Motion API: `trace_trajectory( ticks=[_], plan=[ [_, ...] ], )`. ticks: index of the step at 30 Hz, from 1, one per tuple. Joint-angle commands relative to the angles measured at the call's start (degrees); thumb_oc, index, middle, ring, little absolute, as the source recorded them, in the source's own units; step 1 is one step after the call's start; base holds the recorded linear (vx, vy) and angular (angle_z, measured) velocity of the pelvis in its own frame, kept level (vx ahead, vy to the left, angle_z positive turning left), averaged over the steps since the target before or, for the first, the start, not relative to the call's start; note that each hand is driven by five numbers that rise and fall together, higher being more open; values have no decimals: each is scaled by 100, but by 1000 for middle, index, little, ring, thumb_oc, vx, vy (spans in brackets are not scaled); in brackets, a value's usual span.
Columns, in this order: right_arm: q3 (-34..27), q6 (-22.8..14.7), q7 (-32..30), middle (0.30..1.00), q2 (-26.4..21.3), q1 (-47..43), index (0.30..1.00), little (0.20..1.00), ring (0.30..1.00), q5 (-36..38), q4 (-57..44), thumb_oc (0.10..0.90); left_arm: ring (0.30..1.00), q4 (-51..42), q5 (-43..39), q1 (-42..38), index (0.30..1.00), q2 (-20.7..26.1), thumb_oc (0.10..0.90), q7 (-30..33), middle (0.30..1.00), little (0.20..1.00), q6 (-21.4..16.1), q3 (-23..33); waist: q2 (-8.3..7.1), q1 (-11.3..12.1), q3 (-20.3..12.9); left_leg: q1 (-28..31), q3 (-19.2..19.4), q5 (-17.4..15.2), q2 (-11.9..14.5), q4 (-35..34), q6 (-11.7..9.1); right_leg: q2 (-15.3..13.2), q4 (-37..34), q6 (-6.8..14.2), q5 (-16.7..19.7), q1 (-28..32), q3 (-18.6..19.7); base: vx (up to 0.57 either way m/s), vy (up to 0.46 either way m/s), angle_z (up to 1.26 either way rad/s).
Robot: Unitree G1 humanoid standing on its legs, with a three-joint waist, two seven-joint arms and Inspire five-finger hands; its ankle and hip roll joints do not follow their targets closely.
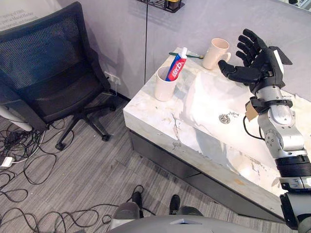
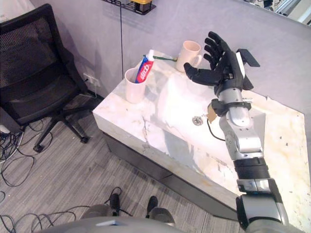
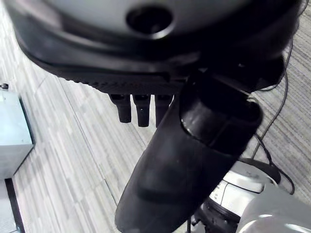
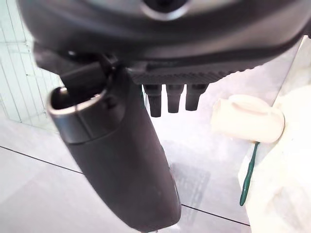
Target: Organize the bathroom.
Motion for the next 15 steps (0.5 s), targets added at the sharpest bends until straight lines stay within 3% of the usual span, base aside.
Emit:
trace_trajectory(
  ticks=[1, 9, 15],
  plan=[
    [-547, -995, -483, 900, -383, -743, 900, 900, 900, -317, -471, 800, 900, 399, 277, 295, 900, 113, 800, -91, 900, 900, 293, -231, 79, 130, -288, 252, 231, -97, 151, -150, -18, 160, 330, 231, -484, -168, 138, 0, 0, 0],
    [-1168, -1323, -871, 900, -849, -574, 900, 900, 900, 16, -979, 800, 900, 438, 329, 482, 900, 52, 800, -151, 900, 900, 90, -188, 26, 18, -414, 314, 282, -126, 148, -226, -18, 186, 322, 254, -488, -189, 189, 3, 14, -1],
    [-1443, -1542, -1275, 900, -961, -432, 900, 900, 900, -212, -1075, 800, 900, 451, 292, 512, 900, 21, 800, -167, 900, 900, 48, -175, 25, -37, -454, 335, 320, -137, 140, -248, -9, 199, 311, 247, -499, -193, 224, 0, 25, -11]
  ],
)
